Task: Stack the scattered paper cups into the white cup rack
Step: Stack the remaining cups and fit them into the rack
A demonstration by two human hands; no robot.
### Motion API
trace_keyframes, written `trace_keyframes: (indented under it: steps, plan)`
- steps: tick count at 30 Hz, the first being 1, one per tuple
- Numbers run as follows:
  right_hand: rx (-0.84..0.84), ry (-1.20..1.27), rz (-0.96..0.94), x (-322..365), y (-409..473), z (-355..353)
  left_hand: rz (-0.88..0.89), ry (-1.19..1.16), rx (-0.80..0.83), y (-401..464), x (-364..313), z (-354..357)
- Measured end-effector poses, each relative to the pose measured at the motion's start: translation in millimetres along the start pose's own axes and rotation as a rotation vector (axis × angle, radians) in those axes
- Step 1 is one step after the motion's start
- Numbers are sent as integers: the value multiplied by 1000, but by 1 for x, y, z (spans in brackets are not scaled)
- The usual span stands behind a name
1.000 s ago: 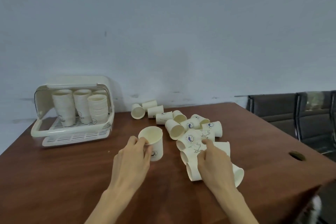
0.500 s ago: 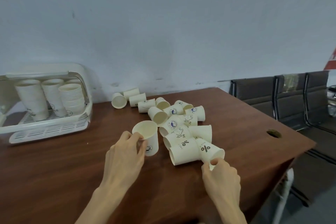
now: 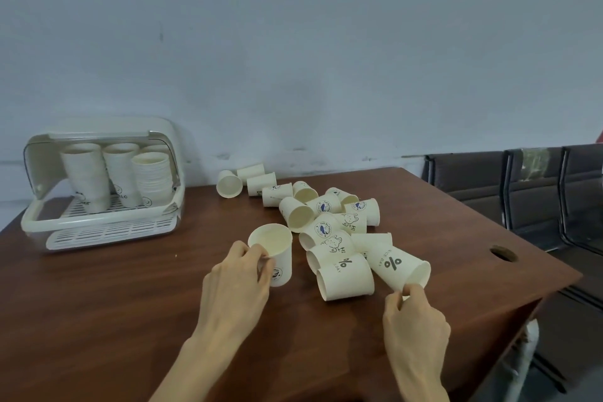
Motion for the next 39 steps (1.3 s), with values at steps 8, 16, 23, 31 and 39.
trace_keyframes:
  steps: [8, 16, 23, 31, 39]
  plan:
    - [-121, 75, -165, 29, -2, -28, -32, 30, 4, -9, 7, -14]
    - [-5, 220, -480, 118, -27, -4, -106, 87, -64, -16, 39, -52]
    - [62, 280, -671, 180, -73, 24, -217, 132, -133, -33, 88, -85]
    - [43, 307, -800, 219, -108, 42, -299, 174, -237, -50, 132, -108]
    - [151, 286, -854, 246, -141, 87, -424, 236, -258, -61, 192, -113]
Point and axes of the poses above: each hand's wrist, its own y-axis towards the middle knuckle, its own z-axis out of the palm, x = y × z, the point moved 5 cm from there along y, towards the middle knuckle, and after that the axes turned 7 degrees about z, right-handed, at the moved point
